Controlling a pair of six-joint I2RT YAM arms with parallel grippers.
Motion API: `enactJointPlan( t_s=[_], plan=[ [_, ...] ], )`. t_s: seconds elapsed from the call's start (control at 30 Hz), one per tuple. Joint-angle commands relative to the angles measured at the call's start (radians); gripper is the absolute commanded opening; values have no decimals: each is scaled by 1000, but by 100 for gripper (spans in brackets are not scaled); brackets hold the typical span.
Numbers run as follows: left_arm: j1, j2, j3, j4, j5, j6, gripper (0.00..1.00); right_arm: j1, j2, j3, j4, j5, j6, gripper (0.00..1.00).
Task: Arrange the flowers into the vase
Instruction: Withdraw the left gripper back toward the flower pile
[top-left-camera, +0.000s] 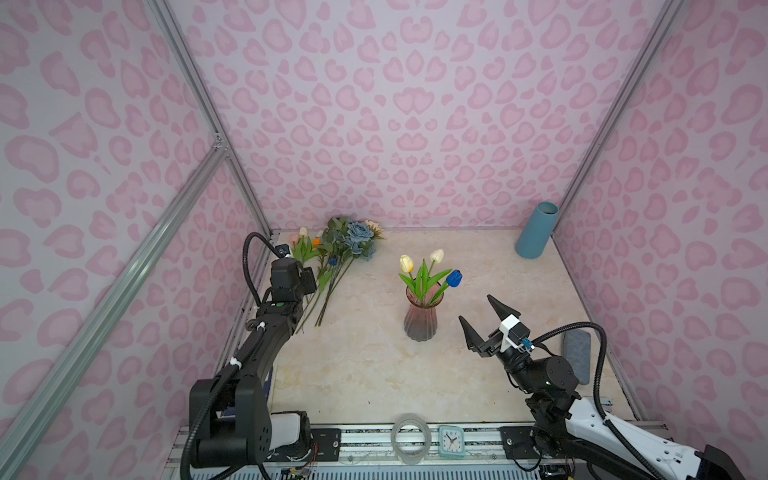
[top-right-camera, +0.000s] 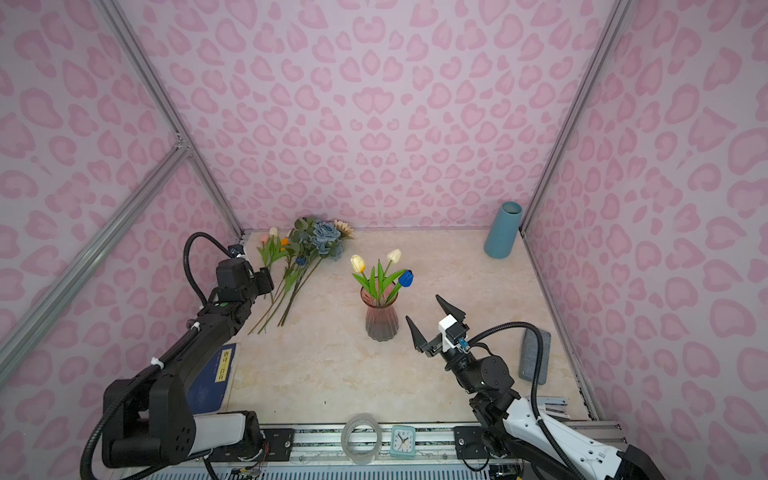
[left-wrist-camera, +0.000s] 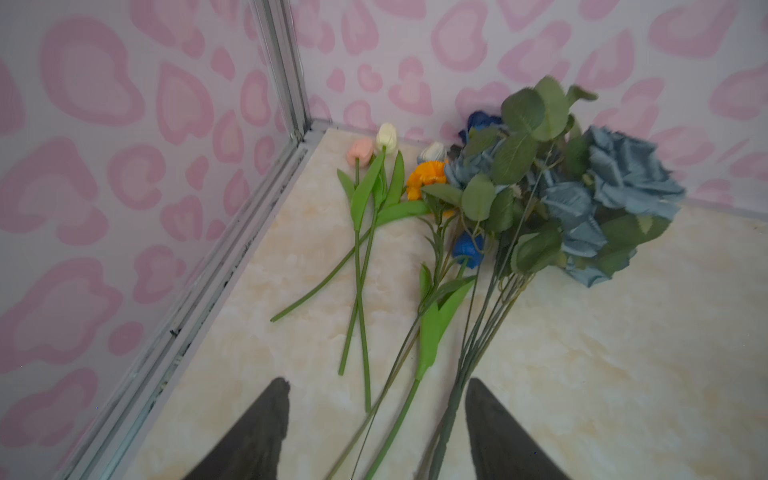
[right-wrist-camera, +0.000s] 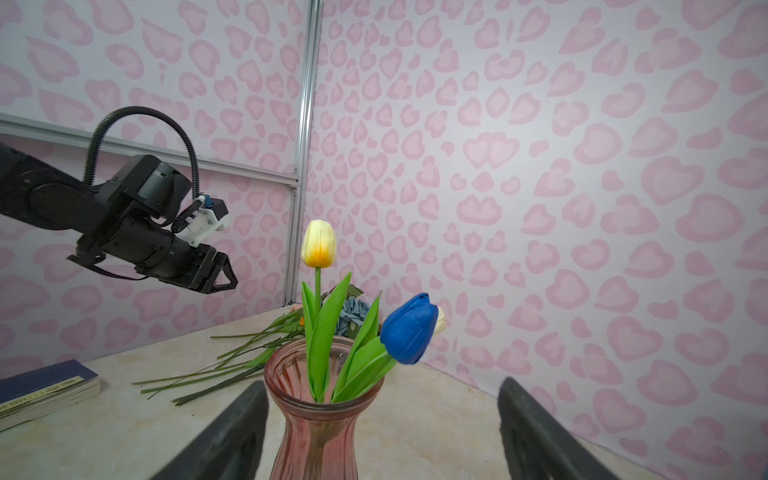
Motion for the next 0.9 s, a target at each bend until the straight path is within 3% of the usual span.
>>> enactJointPlan(
  t_s=[0.0,0.1,0.33,0.63,0.87],
  plan=[
    [44,107,111,-178,83,18,65,-1,30,-9,6,-3,9,86],
    [56,232,236,-293,76,61,62,1,55,-7,15,-26,-3,86],
    [66,536,573,-543,75,156,40,0,53,-20,31,-48,-16,86],
    [70,794,872,-740,25,389,39,1,107,-19,52,-48,-21,86],
    [75,863,912,-696,-8,478,43,1,143,-15,65,-54,-21,86]
  ],
)
